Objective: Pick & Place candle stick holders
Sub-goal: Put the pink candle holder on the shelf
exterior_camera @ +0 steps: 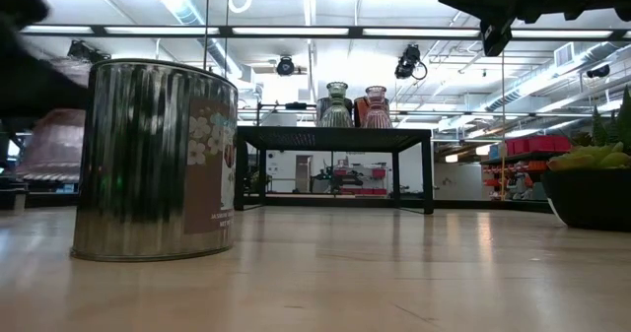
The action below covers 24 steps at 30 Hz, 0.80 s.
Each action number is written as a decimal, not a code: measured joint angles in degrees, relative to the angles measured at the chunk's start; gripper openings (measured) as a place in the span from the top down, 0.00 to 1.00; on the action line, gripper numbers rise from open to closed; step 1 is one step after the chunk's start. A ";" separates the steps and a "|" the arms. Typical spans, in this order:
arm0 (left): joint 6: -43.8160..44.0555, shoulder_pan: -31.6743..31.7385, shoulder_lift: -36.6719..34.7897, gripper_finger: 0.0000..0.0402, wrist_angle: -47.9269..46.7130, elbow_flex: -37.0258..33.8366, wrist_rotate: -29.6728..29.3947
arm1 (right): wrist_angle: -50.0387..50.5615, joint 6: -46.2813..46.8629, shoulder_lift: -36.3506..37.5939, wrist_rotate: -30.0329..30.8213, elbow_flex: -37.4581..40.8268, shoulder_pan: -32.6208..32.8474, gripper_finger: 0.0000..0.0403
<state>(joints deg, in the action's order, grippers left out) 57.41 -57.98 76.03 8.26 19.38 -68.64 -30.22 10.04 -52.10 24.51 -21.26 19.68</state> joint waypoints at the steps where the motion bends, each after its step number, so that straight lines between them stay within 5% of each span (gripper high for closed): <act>1: -1.97 1.68 -1.57 0.68 -0.01 0.02 1.08 | 0.00 0.00 0.00 0.00 0.00 0.00 0.98; 14: -39.03 26.34 -24.81 0.68 0.61 3.13 16.80 | 0.26 0.00 0.00 0.02 0.00 0.00 0.98; 19: -45.44 38.37 -27.43 0.68 3.46 3.13 24.36 | 0.26 -0.02 0.00 0.04 0.00 0.00 0.98; 24: -49.44 50.92 -27.39 0.68 10.03 3.13 38.14 | 0.23 -0.45 0.00 0.04 0.00 -0.21 0.98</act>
<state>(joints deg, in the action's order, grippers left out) 7.96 -7.06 48.64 18.29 22.50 -30.50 -29.99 9.59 -52.10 24.56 -21.26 19.47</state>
